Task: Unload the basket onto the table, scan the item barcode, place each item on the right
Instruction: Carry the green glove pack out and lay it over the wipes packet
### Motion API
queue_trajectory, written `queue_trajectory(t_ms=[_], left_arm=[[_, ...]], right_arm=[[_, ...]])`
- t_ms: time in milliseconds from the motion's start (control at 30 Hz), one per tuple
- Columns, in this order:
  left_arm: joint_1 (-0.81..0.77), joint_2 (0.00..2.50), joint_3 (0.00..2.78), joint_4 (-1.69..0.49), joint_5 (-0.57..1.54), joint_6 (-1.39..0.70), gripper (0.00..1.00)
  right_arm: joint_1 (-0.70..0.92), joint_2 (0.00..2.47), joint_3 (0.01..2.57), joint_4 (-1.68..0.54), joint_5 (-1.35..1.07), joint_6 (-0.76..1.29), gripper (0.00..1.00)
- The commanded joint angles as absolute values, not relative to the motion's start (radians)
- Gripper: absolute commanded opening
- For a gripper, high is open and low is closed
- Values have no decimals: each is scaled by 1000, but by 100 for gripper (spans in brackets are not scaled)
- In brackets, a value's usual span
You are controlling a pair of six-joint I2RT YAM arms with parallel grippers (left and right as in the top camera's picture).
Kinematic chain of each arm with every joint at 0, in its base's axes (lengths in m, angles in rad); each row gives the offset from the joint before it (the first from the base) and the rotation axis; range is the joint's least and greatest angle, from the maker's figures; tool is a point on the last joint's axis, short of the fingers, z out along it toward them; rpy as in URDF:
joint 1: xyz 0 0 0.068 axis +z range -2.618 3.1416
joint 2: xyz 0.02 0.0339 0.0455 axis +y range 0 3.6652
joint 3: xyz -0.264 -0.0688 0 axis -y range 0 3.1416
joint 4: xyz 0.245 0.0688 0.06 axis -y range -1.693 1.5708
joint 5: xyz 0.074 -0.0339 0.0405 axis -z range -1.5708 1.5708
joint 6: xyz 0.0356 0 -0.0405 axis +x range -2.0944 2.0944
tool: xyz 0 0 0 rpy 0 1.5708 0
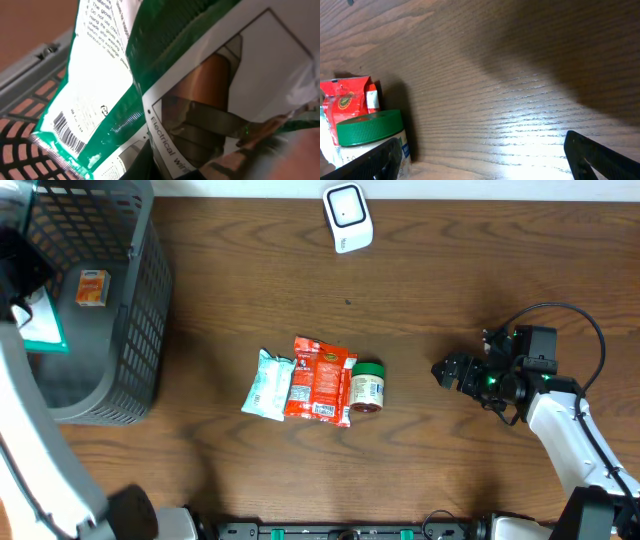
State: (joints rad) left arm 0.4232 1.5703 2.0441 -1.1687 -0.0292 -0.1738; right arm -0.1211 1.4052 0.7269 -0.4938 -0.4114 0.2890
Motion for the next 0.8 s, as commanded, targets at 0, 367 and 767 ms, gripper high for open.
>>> queue_trajectory(t_ms=[0, 367, 767], left_arm=[[352, 1475, 2054, -1169, -33, -214, 7], [-93, 1369, 2018, -1328, -32, -390, 8], [-472, 1581, 1783, -1341, -1, -873, 7]], right_arm=[[-130, 1392, 739, -493, -416, 299, 99], [-130, 1392, 739, -494, -416, 299, 99], [-130, 1392, 739, -494, -416, 299, 99]])
